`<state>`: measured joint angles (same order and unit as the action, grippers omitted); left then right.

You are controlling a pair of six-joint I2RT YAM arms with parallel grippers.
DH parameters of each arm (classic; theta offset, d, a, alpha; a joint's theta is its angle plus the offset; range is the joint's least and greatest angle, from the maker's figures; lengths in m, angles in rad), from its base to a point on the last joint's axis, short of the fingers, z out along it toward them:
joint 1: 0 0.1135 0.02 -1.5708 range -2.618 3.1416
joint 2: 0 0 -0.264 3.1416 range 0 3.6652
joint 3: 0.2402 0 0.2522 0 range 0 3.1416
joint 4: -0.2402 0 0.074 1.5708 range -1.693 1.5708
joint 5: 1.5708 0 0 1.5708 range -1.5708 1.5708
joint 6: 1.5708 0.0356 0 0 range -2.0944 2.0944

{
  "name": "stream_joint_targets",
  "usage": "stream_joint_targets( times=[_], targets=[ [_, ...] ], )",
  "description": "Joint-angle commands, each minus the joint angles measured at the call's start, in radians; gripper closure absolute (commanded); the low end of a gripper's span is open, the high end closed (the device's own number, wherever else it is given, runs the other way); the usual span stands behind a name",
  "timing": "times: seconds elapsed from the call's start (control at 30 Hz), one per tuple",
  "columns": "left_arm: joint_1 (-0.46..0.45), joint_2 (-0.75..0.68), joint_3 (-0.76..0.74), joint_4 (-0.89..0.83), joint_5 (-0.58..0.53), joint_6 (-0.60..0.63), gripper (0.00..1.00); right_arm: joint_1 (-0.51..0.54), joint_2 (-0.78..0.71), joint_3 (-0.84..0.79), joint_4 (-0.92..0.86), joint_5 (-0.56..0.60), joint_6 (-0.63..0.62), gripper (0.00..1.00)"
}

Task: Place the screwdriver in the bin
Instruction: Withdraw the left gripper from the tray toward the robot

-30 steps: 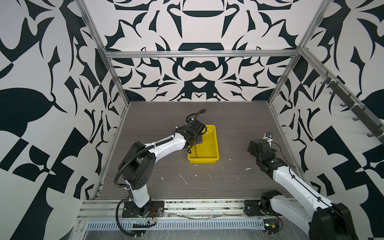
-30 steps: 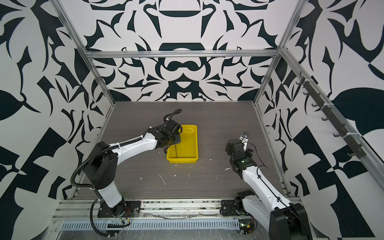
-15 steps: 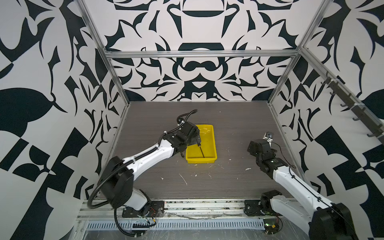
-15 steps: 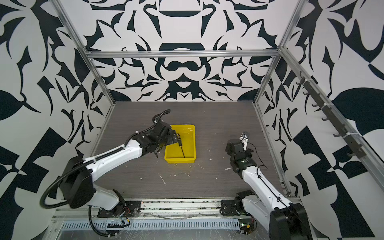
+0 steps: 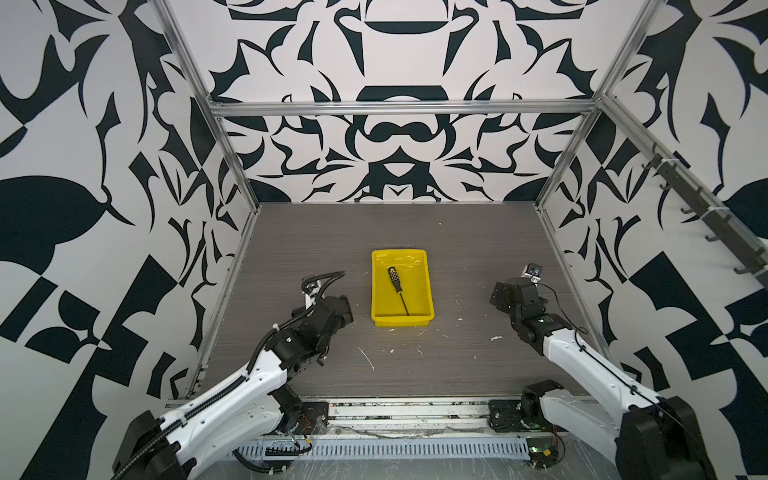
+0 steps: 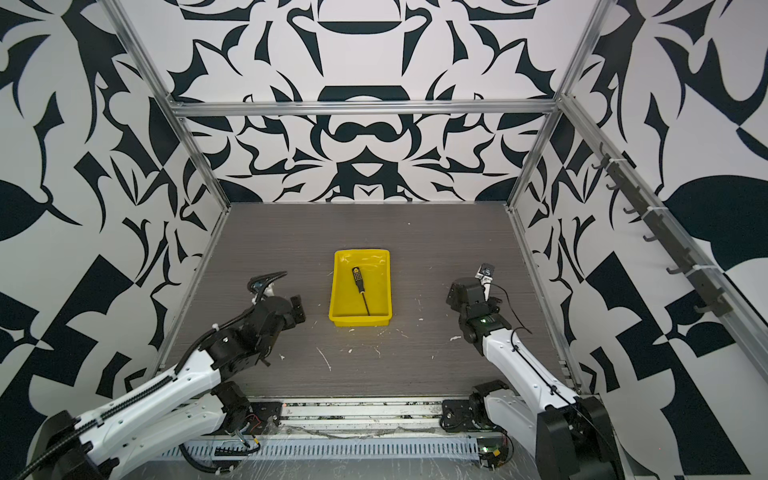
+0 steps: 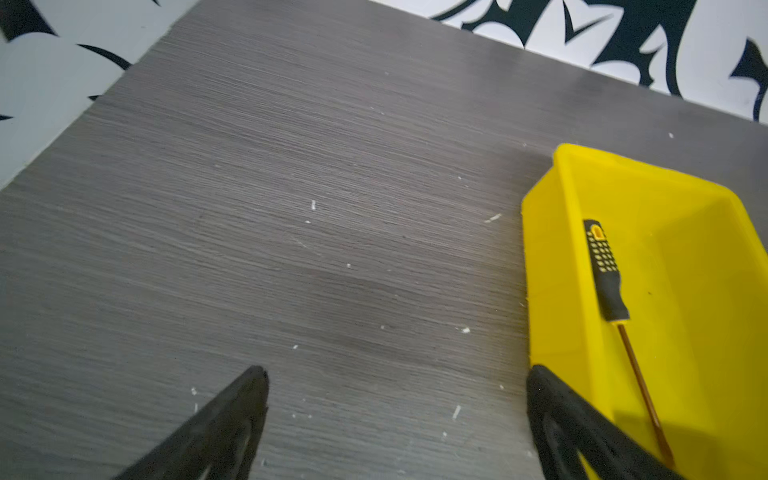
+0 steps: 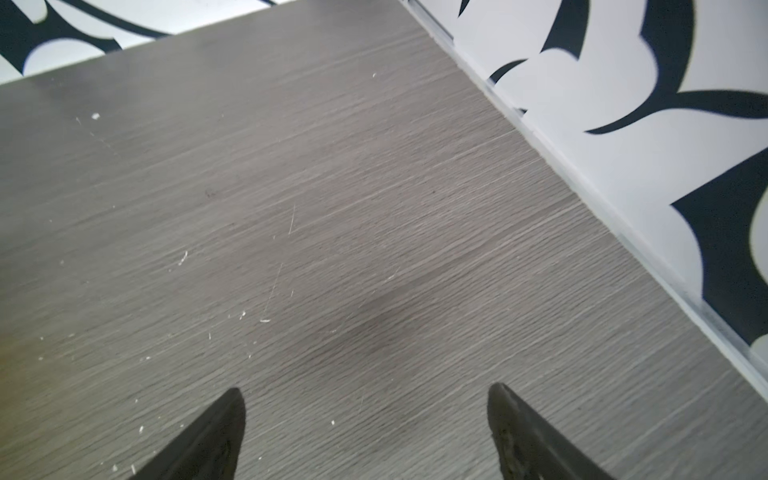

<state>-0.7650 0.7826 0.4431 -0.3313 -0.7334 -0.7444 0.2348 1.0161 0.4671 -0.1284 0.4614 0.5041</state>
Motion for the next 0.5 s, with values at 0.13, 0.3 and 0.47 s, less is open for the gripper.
stream_joint_targets(
  times=[0.13,0.3,0.47],
  targets=[
    [0.004,-0.204,-0.185,0.163,-0.110,-0.071,0.01,-0.002,0.046,0.035,0.013,-0.033,0.016,0.05],
    [0.004,-0.233,-0.171,0.047,-0.156,-0.164,0.01,-0.003,0.052,0.036,0.014,-0.046,0.019,0.05],
    [0.004,-0.209,-0.170,0.065,-0.118,-0.158,0.01,-0.003,0.046,0.006,0.037,-0.065,0.064,0.02]
  ],
)
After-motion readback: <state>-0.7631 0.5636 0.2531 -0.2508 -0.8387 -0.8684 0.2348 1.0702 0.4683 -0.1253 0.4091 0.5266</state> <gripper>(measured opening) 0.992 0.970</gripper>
